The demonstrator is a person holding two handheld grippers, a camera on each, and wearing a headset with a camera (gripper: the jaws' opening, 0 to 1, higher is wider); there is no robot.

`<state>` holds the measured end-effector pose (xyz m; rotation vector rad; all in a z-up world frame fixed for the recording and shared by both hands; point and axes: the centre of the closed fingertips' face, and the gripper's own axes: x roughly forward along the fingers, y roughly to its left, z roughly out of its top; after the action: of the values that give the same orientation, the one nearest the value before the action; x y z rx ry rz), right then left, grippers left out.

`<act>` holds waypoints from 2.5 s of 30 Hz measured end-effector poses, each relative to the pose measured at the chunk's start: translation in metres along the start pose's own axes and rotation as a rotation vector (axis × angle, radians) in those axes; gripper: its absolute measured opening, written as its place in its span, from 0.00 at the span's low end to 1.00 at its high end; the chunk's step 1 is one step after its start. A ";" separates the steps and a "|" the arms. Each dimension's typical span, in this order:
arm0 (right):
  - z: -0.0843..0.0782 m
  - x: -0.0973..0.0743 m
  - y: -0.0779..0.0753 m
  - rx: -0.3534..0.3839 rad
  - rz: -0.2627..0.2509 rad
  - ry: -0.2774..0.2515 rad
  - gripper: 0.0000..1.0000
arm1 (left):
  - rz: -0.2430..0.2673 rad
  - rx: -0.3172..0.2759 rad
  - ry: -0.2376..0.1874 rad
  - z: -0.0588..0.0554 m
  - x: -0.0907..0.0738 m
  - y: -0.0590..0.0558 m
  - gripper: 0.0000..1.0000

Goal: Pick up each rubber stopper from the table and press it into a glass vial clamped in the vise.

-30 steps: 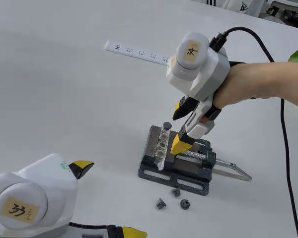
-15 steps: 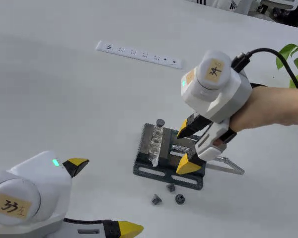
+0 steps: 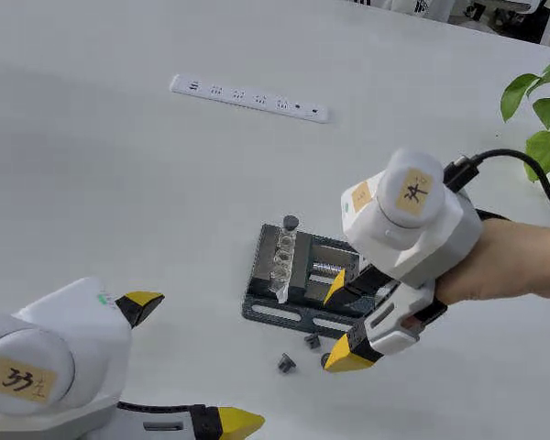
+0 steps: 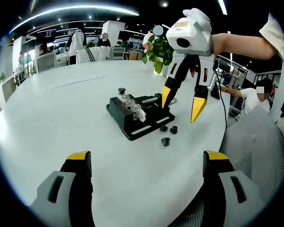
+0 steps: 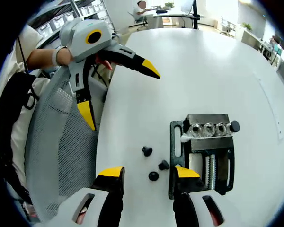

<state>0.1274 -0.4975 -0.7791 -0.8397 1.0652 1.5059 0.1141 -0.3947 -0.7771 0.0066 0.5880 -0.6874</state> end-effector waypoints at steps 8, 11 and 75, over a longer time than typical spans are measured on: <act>-0.008 0.011 0.000 0.013 0.002 0.006 0.28 | -0.001 -0.001 -0.001 0.001 0.000 -0.001 0.97; -0.018 0.015 0.000 0.001 -0.019 0.029 0.24 | -0.002 -0.003 -0.001 0.001 0.000 -0.001 0.97; -0.020 0.017 -0.012 0.113 -0.122 -0.076 0.03 | -0.020 0.024 -0.001 0.004 0.001 -0.008 0.94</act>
<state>0.1352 -0.5093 -0.8043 -0.7492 1.0147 1.3524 0.1120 -0.4024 -0.7727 0.0232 0.5794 -0.7137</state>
